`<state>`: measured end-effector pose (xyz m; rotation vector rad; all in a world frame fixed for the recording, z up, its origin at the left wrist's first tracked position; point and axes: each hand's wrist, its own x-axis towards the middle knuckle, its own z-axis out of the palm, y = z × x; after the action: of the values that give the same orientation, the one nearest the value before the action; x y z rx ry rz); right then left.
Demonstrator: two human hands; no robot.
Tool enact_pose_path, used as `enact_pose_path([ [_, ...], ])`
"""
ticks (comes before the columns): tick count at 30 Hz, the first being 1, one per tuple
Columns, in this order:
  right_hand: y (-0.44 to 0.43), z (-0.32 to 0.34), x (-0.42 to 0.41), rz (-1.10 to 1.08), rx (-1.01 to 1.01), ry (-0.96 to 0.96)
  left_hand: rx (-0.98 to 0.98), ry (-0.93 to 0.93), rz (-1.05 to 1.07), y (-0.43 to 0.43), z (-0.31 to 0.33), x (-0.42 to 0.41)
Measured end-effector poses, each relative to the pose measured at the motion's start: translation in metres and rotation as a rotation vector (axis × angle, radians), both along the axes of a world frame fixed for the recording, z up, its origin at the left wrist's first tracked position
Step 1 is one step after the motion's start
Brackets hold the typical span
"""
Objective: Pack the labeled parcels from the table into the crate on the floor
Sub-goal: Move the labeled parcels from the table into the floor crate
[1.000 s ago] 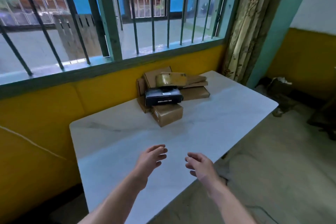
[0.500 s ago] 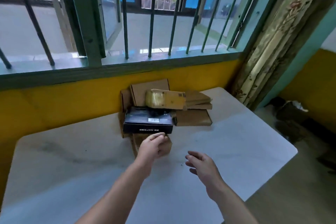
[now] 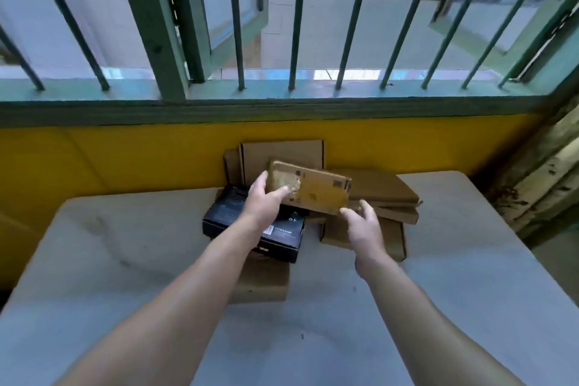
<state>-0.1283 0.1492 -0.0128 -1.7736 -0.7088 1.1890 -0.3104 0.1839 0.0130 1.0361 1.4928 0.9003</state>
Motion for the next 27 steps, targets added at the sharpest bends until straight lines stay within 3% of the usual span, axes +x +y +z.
enact_pose_path([
  [7,0.053,-0.007,0.03,0.09,-0.032,0.11,-0.058,0.001,0.101,0.009,-0.011,0.025],
  [22,0.015,-0.013,0.023,0.001,0.086,0.38,0.072,-0.197,0.488,-0.036,-0.01,0.004],
  [27,0.001,-0.006,0.017,0.06,0.163,0.495,0.056,-0.265,0.477,-0.048,-0.006,-0.004],
])
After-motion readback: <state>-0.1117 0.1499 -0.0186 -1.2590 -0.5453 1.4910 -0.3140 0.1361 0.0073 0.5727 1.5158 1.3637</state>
